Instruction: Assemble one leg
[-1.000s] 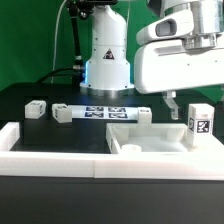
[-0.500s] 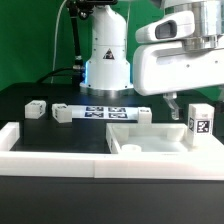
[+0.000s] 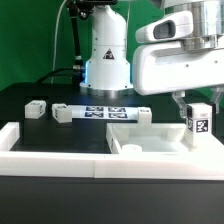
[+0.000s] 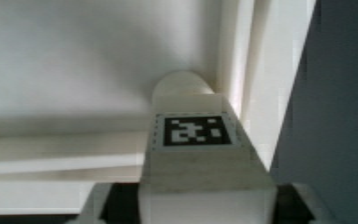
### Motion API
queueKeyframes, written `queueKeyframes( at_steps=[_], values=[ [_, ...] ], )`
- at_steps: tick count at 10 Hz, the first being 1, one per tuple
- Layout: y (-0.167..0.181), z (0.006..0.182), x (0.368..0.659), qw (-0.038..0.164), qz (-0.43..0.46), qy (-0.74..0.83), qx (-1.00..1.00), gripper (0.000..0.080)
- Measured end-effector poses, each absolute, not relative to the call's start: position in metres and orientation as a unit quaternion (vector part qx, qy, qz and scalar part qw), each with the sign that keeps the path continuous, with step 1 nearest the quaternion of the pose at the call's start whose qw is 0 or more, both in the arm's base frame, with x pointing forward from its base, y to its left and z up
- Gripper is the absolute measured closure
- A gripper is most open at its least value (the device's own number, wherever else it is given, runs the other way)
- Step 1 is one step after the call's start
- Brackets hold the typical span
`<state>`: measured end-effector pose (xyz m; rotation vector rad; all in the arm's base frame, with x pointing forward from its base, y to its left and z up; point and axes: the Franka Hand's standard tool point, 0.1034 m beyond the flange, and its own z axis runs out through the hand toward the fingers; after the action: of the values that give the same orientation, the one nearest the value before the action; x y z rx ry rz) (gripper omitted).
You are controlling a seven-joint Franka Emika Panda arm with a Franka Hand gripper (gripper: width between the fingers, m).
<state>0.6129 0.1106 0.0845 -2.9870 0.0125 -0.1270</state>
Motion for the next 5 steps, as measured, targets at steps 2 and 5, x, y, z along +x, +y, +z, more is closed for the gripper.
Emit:
queueKeyframes(
  at_steps=[2, 5],
  values=[
    [0.1092, 0.0843, 0.6154, 0.088, -0.046, 0.128, -0.987, 0.0509],
    [0.11, 0.084, 0.618, 0.092, -0.064, 0.305, -0.946, 0.0509]
  ],
)
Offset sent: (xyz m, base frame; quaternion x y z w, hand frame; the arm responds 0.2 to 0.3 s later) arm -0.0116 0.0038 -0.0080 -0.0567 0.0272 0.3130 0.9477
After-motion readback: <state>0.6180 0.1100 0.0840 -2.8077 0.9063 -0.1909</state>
